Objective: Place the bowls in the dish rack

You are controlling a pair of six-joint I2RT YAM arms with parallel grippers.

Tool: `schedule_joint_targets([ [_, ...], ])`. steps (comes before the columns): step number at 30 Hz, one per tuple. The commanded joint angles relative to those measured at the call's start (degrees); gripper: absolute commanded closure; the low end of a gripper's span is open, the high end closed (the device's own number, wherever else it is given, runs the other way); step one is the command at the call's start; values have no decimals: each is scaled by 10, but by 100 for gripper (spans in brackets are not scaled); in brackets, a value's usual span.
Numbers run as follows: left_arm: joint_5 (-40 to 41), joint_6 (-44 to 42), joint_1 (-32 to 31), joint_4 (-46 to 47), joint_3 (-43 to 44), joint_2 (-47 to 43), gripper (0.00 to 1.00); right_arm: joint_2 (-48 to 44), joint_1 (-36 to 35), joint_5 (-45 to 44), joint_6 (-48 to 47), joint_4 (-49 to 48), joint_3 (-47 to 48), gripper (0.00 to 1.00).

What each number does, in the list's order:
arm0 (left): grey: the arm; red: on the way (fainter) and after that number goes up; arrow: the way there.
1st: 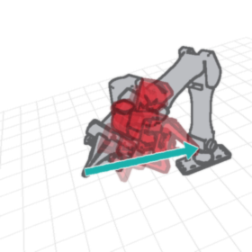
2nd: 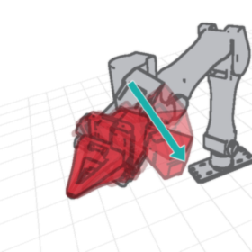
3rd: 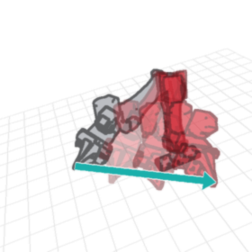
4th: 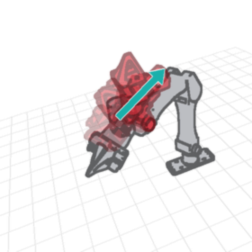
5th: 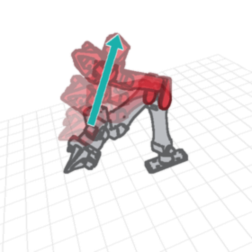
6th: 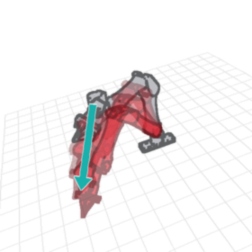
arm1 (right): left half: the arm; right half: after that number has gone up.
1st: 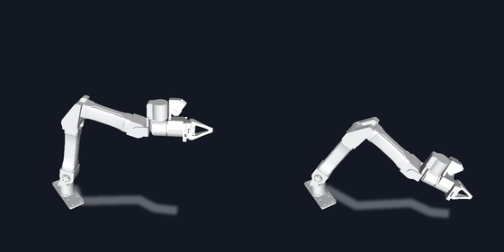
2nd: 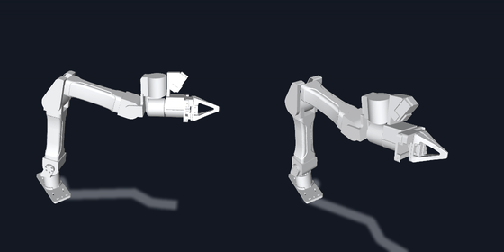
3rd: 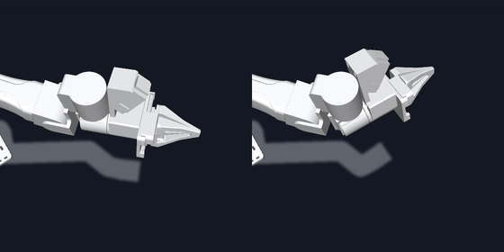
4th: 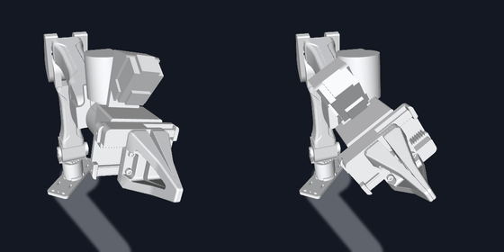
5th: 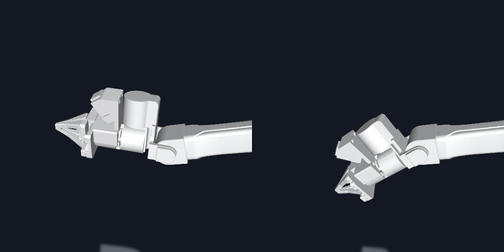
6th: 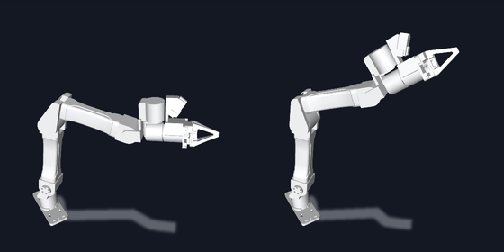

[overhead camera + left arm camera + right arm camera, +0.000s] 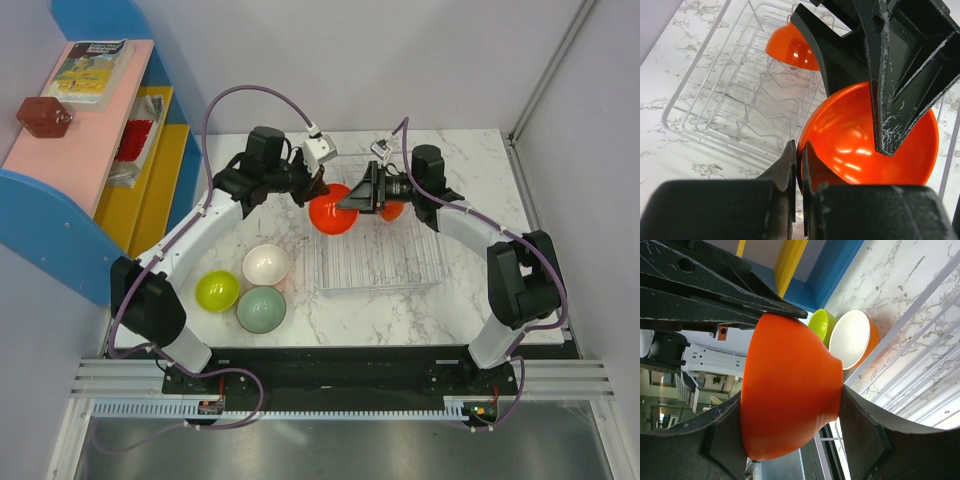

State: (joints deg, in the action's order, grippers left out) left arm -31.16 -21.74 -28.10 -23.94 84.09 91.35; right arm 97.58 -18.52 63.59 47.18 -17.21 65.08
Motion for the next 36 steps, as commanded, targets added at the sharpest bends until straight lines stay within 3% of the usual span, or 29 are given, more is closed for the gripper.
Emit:
schedule_joint_targets([
  [1,-9,-5,-1,27,18,1,98,-4,0,55,39,-106,-2,95],
  [2,-10,-2,0,26,17,1,98,-4,0,54,39,-105,-1,100],
  [4,-7,0,0,26,14,3,81,-5,1,51,36,-100,-1,100],
  [5,-7,0,0,26,11,3,63,-8,1,47,31,-93,-1,100],
  [6,-5,0,0,27,8,1,33,-9,1,44,10,-69,1,100],
  [8,-2,6,3,28,5,1,5,-15,1,22,-16,-34,5,100],
  [9,0,7,5,28,4,1,0,-18,2,15,-52,6,14,100],
  [12,-13,26,31,36,0,-5,0,-24,7,-21,-90,58,24,100],
  [19,-89,79,175,46,-41,-42,0,-41,17,-128,-159,151,62,100],
  [21,-92,76,196,45,-69,-72,0,-45,16,-227,-196,237,91,100],
  [29,-63,35,251,-3,-196,-179,0,-31,-28,-538,-349,399,247,100],
  [33,-56,34,302,-44,-211,-209,0,9,-91,-784,-426,448,315,100],
  [36,-51,37,337,-61,-235,-237,0,42,-125,-848,-452,466,348,100],
])
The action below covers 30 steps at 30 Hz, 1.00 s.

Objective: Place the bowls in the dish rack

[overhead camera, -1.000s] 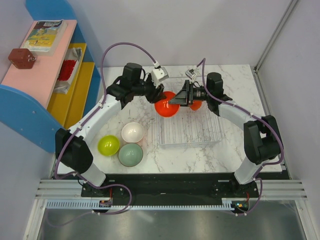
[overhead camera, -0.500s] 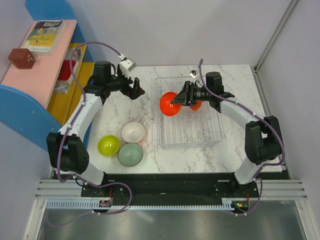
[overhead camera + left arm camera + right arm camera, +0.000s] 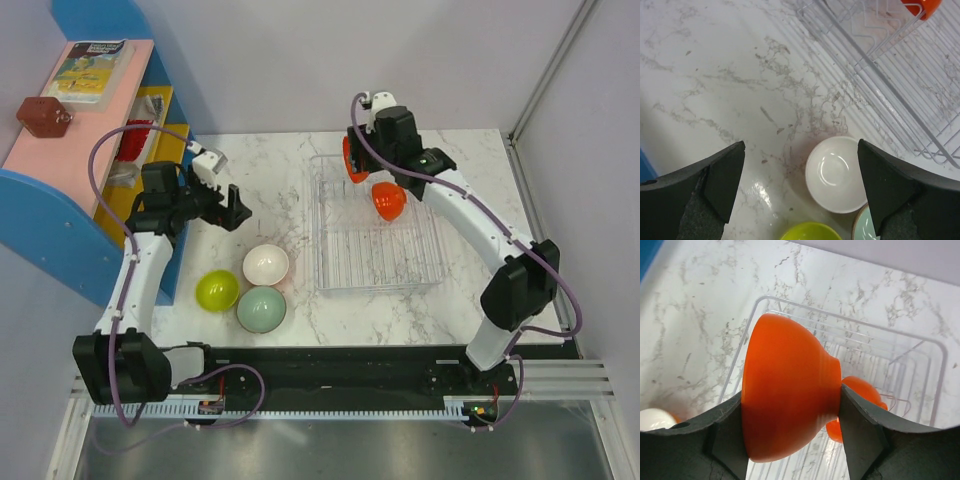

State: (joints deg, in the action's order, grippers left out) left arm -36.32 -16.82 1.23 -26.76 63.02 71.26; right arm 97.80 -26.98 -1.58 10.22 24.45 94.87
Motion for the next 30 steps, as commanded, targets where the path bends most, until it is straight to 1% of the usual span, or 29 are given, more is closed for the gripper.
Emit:
schedule_joint_targets([
  [1,-3,-12,54,-33,-32,-52,0,47,-53,-227,-85,51,57,100],
  [6,-32,-21,118,-41,-69,-71,0,92,-83,-317,-120,46,73,100],
  [9,-53,-23,144,-46,-68,-64,0,106,-105,-373,-140,33,77,100],
  [11,-72,-20,153,-48,-69,-58,0,108,-125,-390,-151,25,74,100],
  [14,-75,-22,159,-47,-68,-55,0,114,-148,-411,-164,16,69,100],
  [20,-82,-26,165,-50,-77,-65,0,138,-167,-424,-170,11,80,100],
  [30,-93,-29,175,-51,-82,-74,0,180,-184,-409,-157,11,74,100],
])
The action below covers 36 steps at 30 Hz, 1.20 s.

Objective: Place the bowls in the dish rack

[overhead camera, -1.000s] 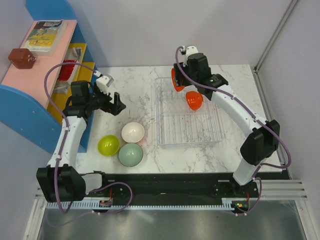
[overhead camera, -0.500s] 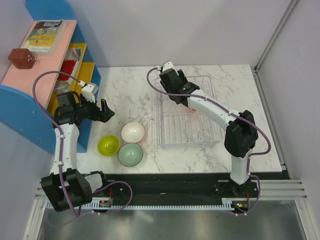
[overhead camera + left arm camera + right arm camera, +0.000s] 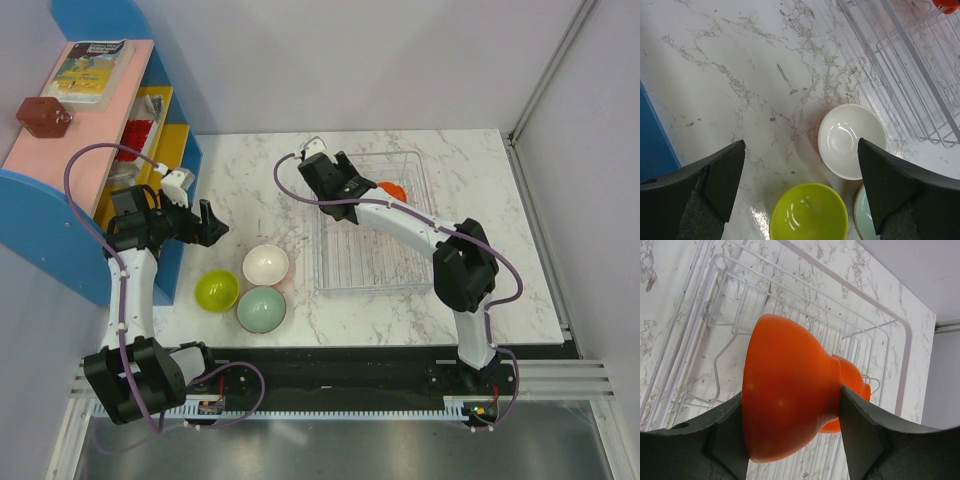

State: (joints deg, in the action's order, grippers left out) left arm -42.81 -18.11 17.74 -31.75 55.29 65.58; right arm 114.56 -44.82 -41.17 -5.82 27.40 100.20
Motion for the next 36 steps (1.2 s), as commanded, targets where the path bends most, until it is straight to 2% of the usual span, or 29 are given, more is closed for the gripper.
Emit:
schedule_joint_targets([
  [1,-28,-15,12,-1,-4,-17,0,15,-6,-9,5,-16,22,100],
  [23,-53,-18,25,-2,-12,-24,0,102,-29,-11,35,13,76,100],
  [24,-54,-19,25,-3,-11,-25,0,103,-29,-12,35,13,77,97],
  [26,-54,-19,26,-2,-11,-25,0,105,-33,-7,33,18,77,86],
  [27,-56,-19,27,-3,-11,-23,0,107,-34,-5,31,20,77,73],
  [29,-56,-18,27,-2,-11,-24,0,109,-40,0,27,24,77,57],
  [30,-56,-19,27,-2,-11,-24,0,109,-41,1,22,25,77,40],
  [32,-56,-19,27,-4,-11,-24,0,111,-47,-2,18,27,78,27],
  [33,-56,-20,28,-5,-11,-24,0,111,-48,-3,14,29,79,17],
  [35,-56,-21,29,-4,-11,-25,0,111,-50,-2,10,32,82,4],
  [36,-58,-20,30,-6,-11,-27,0,112,-49,-6,8,32,83,2],
])
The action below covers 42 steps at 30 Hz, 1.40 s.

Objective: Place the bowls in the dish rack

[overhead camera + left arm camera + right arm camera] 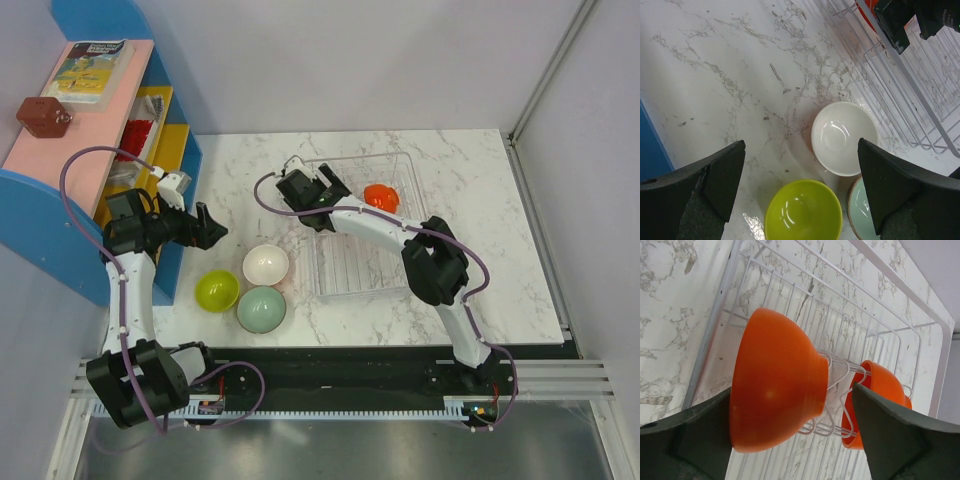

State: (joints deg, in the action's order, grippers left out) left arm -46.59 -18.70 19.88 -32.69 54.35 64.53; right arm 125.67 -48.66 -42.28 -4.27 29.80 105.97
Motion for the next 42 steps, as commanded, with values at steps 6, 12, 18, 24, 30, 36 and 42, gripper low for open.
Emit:
schedule_joint_targets([
  [6,-24,-15,11,3,-1,-15,0,-10,-9,-10,-14,9,32,2],
  [12,-27,-17,11,-2,3,-11,0,-50,1,60,-4,25,34,2],
  [18,-36,-18,11,-7,15,-3,0,-101,10,162,-2,53,19,2],
  [24,-52,-12,4,-17,48,12,0,-135,36,205,-9,56,-1,2],
  [30,0,-13,-71,-19,86,47,0,-140,81,122,-6,-4,-22,2],
  [36,4,-4,-106,-19,91,52,0,-98,92,131,-11,-5,-9,2],
  [42,11,-7,-113,-19,84,48,0,-71,94,152,-7,-12,-15,2],
])
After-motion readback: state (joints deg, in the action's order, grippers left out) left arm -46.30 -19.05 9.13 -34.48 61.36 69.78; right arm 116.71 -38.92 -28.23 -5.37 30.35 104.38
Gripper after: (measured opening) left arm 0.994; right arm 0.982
